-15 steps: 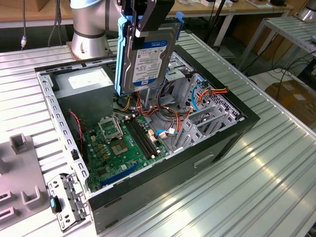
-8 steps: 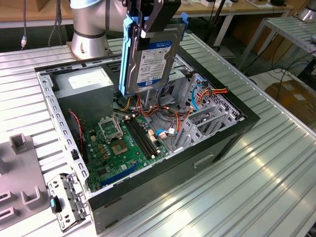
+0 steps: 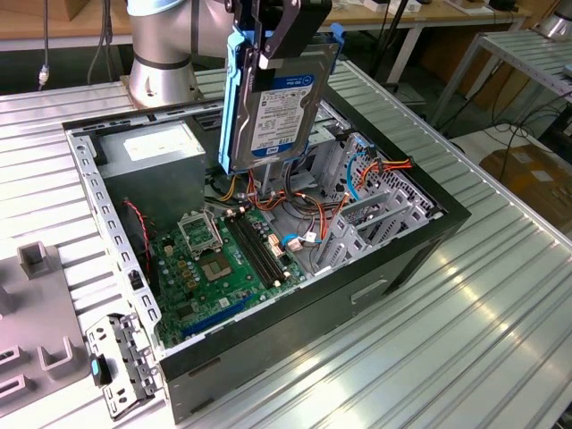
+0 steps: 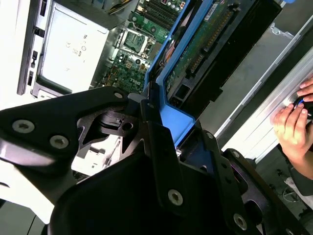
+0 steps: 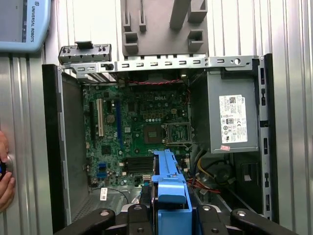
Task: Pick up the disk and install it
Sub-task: 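Insert the disk into the insertion slot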
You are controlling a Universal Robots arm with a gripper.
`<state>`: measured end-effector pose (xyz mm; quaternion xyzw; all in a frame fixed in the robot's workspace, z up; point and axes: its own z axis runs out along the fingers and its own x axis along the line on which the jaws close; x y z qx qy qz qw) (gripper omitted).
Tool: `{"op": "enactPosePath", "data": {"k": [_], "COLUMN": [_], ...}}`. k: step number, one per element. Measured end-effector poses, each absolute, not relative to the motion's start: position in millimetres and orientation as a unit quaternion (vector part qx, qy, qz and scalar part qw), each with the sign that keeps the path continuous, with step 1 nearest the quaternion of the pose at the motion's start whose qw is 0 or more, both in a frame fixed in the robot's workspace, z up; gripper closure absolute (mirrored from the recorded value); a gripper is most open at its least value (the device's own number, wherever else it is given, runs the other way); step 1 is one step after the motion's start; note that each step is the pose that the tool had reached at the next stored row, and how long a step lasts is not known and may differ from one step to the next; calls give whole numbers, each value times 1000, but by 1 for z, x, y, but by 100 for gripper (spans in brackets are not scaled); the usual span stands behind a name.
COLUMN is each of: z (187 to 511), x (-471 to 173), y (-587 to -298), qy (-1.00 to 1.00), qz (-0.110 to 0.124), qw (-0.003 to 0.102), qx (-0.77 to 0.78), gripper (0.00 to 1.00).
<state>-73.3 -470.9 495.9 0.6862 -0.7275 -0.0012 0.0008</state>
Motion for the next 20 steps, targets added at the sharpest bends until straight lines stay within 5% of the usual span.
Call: {"op": "enactPosePath", "data": {"k": [20], "z": [494], "x": [-56], "y": [-502], "qy": [-727], "qz": [-1], "qw": [1], "qx": [686], "gripper": [63]}}
